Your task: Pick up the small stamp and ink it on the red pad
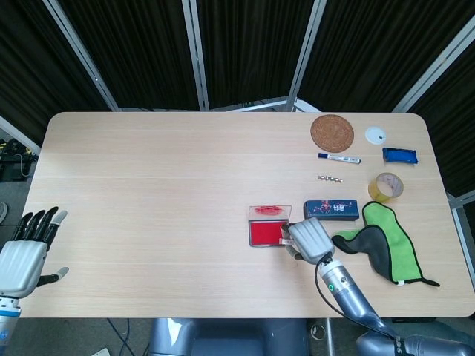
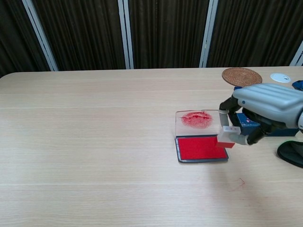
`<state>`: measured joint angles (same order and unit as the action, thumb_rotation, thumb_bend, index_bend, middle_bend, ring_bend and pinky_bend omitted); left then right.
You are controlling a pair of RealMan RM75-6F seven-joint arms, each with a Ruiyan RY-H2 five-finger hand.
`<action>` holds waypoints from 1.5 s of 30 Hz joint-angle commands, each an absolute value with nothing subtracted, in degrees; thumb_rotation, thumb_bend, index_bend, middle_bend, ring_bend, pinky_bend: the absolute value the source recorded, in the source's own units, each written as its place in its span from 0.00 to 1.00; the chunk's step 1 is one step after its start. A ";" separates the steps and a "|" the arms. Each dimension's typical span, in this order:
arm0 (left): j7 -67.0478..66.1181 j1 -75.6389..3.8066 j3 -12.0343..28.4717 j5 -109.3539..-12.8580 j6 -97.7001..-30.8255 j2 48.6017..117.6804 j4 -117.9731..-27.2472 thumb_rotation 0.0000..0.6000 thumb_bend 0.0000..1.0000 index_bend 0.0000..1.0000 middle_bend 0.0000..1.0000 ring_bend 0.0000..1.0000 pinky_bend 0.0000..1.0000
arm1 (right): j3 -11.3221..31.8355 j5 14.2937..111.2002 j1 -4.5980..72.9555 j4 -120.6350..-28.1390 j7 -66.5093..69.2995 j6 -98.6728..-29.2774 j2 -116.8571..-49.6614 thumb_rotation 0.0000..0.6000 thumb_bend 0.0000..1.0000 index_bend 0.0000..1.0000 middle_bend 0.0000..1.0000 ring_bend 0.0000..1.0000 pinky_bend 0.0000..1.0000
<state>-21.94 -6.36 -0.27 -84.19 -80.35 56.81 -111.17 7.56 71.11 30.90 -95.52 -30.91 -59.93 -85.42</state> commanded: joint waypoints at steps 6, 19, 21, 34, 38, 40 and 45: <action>-21.86 -6.47 -0.26 -83.89 -80.20 56.69 -111.21 1.00 0.00 0.00 0.00 0.00 0.00 | 10.43 67.55 33.64 -89.95 -25.03 -57.05 -89.53 1.00 0.37 0.55 0.61 0.85 1.00; -21.65 -6.88 -0.07 -83.00 -79.64 56.55 -111.08 1.00 0.00 0.00 0.00 0.00 0.00 | 10.20 67.89 35.71 -82.51 -21.88 -56.63 -95.41 1.00 0.38 0.56 0.61 0.85 1.00; -21.63 -6.91 -0.09 -83.00 -79.63 56.52 -111.07 1.00 0.00 0.00 0.00 0.00 0.00 | 9.80 68.16 35.95 -81.53 -22.11 -56.57 -95.97 1.00 0.38 0.56 0.61 0.85 1.00; -21.42 -7.06 -0.18 -82.83 -79.48 56.38 -111.14 1.00 0.00 0.00 0.00 0.00 0.00 | 8.49 67.93 36.60 -79.05 -23.79 -56.45 -97.93 1.00 0.38 0.56 0.61 0.85 1.00; -21.30 -7.09 -0.24 -82.80 -79.42 56.31 -111.19 1.00 0.00 0.00 0.00 0.00 0.00 | 8.10 67.23 36.65 -77.99 -24.14 -56.00 -98.58 1.00 0.38 0.56 0.61 0.85 1.00; -21.27 -7.10 -0.27 -82.85 -79.44 56.27 -111.20 1.00 0.00 0.00 0.00 0.00 0.00 | 8.00 66.90 36.70 -77.62 -24.43 -55.82 -98.76 1.00 0.38 0.56 0.61 0.85 1.00; -21.12 -7.14 -0.35 -82.83 -79.33 56.18 -111.23 1.00 0.00 0.00 0.00 0.00 0.00 | 7.80 66.35 36.73 -76.90 -24.78 -55.64 -99.14 1.00 0.39 0.56 0.61 0.85 1.00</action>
<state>-21.12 -7.15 -0.35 -82.83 -79.32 56.18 -111.23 7.82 66.38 36.73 -76.92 -24.78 -55.68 -99.11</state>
